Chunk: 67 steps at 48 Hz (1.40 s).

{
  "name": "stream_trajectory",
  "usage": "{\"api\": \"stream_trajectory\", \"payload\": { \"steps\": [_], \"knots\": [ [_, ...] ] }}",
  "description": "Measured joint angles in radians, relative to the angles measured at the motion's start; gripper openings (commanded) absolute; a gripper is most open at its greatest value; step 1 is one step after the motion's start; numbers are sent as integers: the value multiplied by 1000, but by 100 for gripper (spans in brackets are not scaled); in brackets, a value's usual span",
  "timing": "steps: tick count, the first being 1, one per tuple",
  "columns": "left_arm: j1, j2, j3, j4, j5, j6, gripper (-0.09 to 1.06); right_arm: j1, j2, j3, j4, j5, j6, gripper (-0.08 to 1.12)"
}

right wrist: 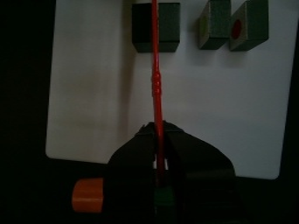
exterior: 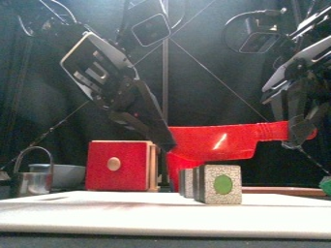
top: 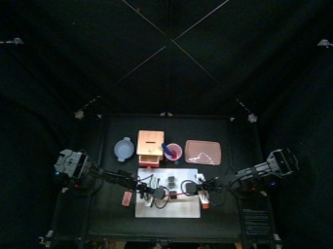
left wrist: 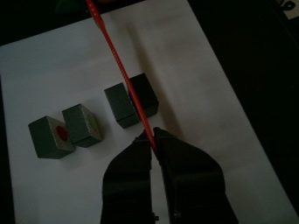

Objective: Place sushi on board then cut the sushi with the knife then place the pieces on the plate
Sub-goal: Cut the sushi into 4 pieces

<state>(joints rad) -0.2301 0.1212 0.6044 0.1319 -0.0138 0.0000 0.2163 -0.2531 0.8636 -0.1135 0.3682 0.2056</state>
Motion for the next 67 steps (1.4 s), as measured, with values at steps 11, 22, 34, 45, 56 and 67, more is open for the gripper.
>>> {"api": "stream_trajectory", "payload": {
  "steps": [11, 22, 34, 45, 56, 67],
  "knots": [
    [0, 12, 0, 5, 6, 0, 34, 0, 8, 0, 3, -9, 2, 40],
    [0, 28, -3, 5, 6, 0, 34, 0, 23, 0, 3, -26, 2, 40],
    [0, 26, -2, 5, 8, 0, 34, 0, 26, 0, 3, -29, 2, 40],
    [0, 17, -3, 18, 9, 2, 34, -2, 26, 0, 0, -29, 0, 40],
    [2, 15, -2, 25, 17, 2, 34, -2, 26, -2, -8, -31, 0, 40],
    [3, 17, -3, 23, 18, 2, 34, 0, 29, -2, -9, -31, 0, 40]
  ]
}}
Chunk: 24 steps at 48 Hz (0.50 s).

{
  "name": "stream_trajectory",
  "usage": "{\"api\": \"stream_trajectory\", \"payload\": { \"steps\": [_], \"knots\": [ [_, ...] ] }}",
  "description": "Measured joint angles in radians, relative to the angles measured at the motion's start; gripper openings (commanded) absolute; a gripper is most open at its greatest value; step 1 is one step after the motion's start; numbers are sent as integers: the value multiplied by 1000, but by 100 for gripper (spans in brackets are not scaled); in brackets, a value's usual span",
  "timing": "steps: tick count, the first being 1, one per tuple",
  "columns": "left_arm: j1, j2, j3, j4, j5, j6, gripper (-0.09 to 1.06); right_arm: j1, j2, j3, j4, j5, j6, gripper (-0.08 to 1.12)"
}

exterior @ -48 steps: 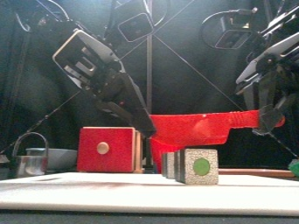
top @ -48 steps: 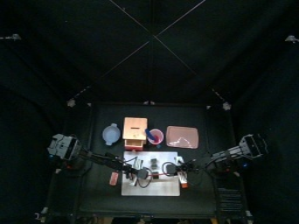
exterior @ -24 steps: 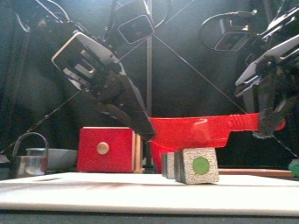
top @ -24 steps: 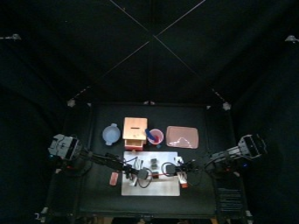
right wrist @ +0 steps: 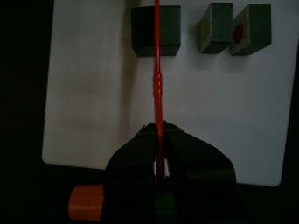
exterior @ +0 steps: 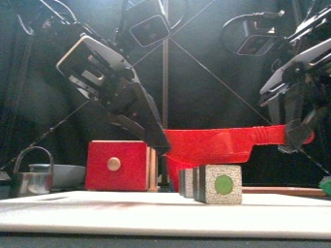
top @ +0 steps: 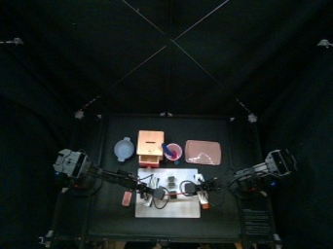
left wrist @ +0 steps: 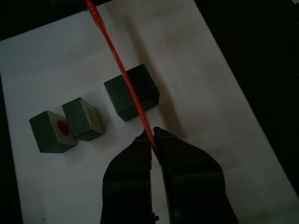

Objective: Place sushi on board then cut the sushi with the knife then place the pieces on the plate
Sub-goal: Cut the sushi into 4 pieces

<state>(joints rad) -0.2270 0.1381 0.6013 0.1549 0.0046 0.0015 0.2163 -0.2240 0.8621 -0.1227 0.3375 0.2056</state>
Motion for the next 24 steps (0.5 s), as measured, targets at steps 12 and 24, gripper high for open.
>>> {"api": "stream_trajectory", "payload": {
  "steps": [12, 24],
  "knots": [
    [2, 8, 0, 2, 2, -2, 34, -3, 15, 0, 0, -2, 0, 40],
    [3, 35, 0, 0, 0, -2, 34, -3, 43, 0, 6, -9, 2, 40]
  ]
}}
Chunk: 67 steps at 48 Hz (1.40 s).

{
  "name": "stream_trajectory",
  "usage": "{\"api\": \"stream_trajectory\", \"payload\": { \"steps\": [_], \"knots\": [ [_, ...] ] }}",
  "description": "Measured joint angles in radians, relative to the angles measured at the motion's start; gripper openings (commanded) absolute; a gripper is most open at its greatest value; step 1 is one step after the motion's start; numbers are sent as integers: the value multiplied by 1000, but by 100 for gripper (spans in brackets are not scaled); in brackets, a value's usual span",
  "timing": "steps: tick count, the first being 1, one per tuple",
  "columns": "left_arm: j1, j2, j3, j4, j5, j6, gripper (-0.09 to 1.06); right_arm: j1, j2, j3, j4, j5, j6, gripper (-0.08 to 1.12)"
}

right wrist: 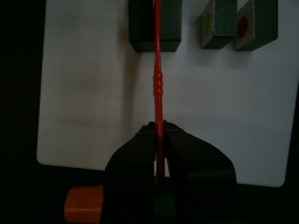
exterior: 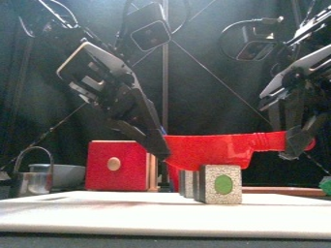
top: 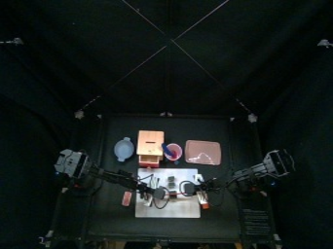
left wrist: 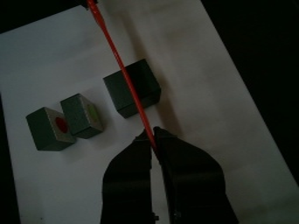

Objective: Place sushi on board then cut the sushi with the knife then place the pieces on the plate
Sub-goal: Cut the sushi into 4 pieces

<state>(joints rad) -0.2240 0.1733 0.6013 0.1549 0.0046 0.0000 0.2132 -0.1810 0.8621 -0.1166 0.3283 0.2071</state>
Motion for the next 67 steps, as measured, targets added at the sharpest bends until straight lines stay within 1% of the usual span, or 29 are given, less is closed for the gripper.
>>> {"api": "stream_trajectory", "payload": {
  "steps": [10, 16, 21, 27, 31, 37, 44, 49, 55, 57, 61, 63, 67],
  "knots": [
    [-2, 35, -6, -2, -5, 0, 34, 2, 43, 0, 8, -15, 0, 40],
    [-2, 69, -11, -2, -12, 0, 34, 6, 91, 0, 12, -32, 0, 40],
    [-8, 78, -25, -2, -11, 0, 34, 15, 117, 0, 20, -40, 0, 40],
    [-23, 80, -32, -3, -5, 0, 34, 34, 123, -8, 37, -41, 2, 40],
    [-28, 77, -32, -3, -2, 0, 34, 35, 123, -15, 43, -38, 0, 40],
    [-26, 69, -32, -2, 9, 0, 34, 35, 110, -21, 41, -23, 0, 40],
    [-25, 44, -32, 3, 40, 0, 34, 35, 78, -29, 26, 6, 0, 40],
    [-17, 12, -32, 20, 61, 0, 35, 34, 38, -40, 12, 43, 0, 40],
    [-12, -48, -32, 60, 92, 0, 35, 34, -21, -57, 5, 94, 0, 40],
    [-8, -67, -32, 80, 100, 2, 36, 34, -44, -64, 2, 118, 2, 40],
    [3, -97, -32, 109, 103, 0, 37, 28, -86, -72, -5, 153, 2, 40],
    [17, -110, -32, 124, 103, 0, 39, 25, -101, -74, -6, 167, 2, 40],
    [34, -121, -31, 140, 95, 0, 44, 17, -123, -74, -8, 179, 2, 40]
  ]
}}
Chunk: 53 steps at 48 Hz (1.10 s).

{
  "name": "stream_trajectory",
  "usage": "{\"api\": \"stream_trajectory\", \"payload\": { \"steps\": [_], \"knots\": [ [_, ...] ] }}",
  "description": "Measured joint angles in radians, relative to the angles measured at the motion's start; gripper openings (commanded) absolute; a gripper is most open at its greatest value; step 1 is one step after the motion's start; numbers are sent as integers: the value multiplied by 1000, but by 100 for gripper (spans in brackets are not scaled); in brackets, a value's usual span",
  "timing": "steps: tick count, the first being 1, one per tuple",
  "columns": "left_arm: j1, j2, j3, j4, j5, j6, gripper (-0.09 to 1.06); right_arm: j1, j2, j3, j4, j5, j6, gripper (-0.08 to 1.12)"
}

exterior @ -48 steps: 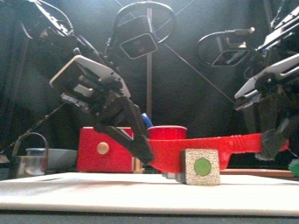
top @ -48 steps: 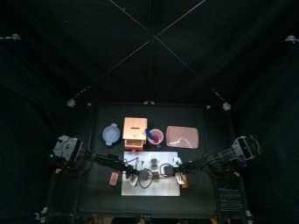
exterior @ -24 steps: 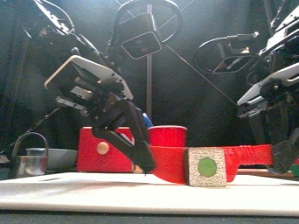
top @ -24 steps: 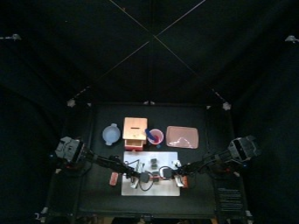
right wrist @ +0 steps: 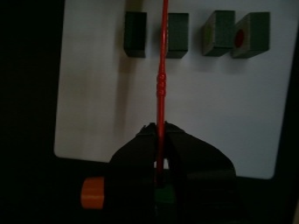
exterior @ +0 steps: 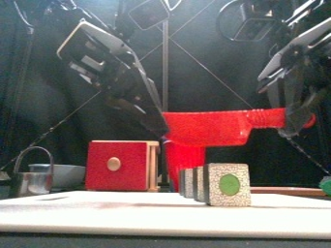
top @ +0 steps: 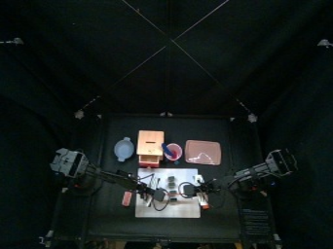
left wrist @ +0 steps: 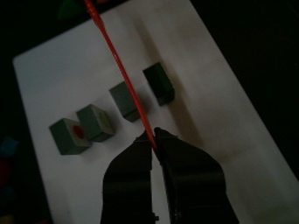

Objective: Place sushi on board then cut the sushi with the knife then place the pieces on the plate
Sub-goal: Cut the sushi into 4 pieces

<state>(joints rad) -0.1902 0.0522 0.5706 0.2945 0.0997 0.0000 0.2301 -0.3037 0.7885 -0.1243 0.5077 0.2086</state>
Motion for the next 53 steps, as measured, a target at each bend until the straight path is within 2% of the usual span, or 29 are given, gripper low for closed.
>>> {"api": "stream_trajectory", "payload": {
  "steps": [8, 16, 26, 34, 43, 50, 53],
  "knots": [
    [8, -3, 2, 28, -46, 3, 61, -8, -11, 0, 2, 3, 0, 40],
    [12, -5, 3, 34, -95, 3, 77, -14, -12, 0, 5, 5, -2, 40],
    [18, -26, 9, 32, -110, 3, 82, -26, -37, 2, 63, 43, 2, 40],
    [46, -54, 20, 40, -147, 6, 82, -57, -81, 23, 249, 83, 6, 41],
    [97, -86, 41, 97, -204, 9, 82, -109, -146, 80, 575, 77, 8, 41],
    [118, -101, 77, 118, -249, 9, 82, -114, -184, 138, 776, 38, 9, 41],
    [126, -107, 94, 118, -270, 9, 82, -117, -193, 147, 834, 31, 11, 41]
  ]
}}
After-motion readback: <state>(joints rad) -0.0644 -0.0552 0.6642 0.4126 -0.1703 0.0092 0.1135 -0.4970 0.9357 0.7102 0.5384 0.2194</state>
